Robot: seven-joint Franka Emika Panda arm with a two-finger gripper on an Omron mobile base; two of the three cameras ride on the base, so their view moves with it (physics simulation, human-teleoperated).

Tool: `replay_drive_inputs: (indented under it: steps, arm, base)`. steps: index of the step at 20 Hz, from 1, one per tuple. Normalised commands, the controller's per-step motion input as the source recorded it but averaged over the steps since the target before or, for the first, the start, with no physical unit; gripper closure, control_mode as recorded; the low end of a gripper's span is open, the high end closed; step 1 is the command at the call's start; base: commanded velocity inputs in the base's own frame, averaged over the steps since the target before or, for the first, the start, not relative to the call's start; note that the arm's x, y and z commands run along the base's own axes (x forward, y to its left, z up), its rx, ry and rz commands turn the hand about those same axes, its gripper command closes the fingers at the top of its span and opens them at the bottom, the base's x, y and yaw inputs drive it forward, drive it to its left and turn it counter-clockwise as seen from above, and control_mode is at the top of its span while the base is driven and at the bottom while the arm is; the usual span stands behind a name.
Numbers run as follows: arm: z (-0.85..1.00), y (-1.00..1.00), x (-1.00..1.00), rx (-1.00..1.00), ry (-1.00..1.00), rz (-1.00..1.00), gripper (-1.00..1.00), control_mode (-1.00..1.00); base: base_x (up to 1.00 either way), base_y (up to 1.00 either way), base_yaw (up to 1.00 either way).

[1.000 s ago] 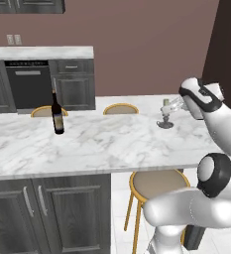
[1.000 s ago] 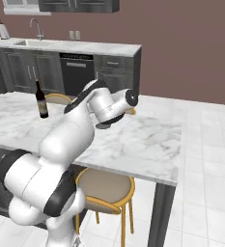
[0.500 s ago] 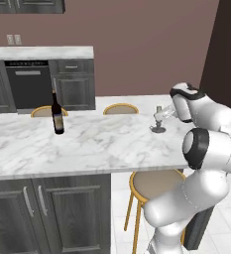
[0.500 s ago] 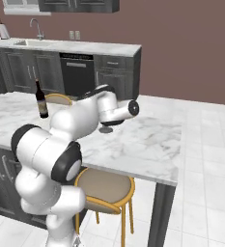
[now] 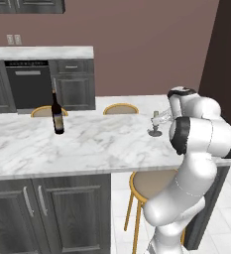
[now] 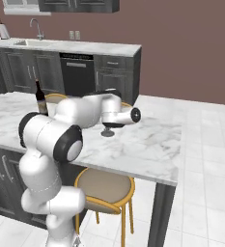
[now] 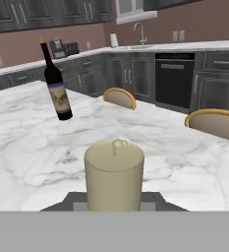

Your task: Get the candle and the wine from the cabinet and move them to the dining counter.

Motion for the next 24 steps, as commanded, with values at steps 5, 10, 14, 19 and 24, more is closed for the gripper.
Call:
replay_drive_inputs:
  steps: [5, 10, 14, 19, 24]
  arm:
    - [-0.2, 0.0, 0.11, 0.01, 0.0, 0.0, 1.0, -1.0]
    - [-0.2, 0.0, 0.14, 0.0, 0.0, 0.0, 1.0, -1.0]
    - [-0.2, 0.0, 0.14, 0.0, 0.0, 0.0, 1.0, -1.0]
    - [-0.23, 0.0, 0.14, 0.0, 0.0, 0.0, 1.0, -1.0]
    - [-0.24, 0.0, 0.16, 0.0, 0.0, 0.0, 1.0, -1.0]
  base:
    - [0.0, 0.0, 0.0]
    - [0.0, 0.0, 0.0]
    - [0.0, 0.0, 0.0]
    - [0.0, 0.0, 0.0]
    - [0.0, 0.0, 0.0]
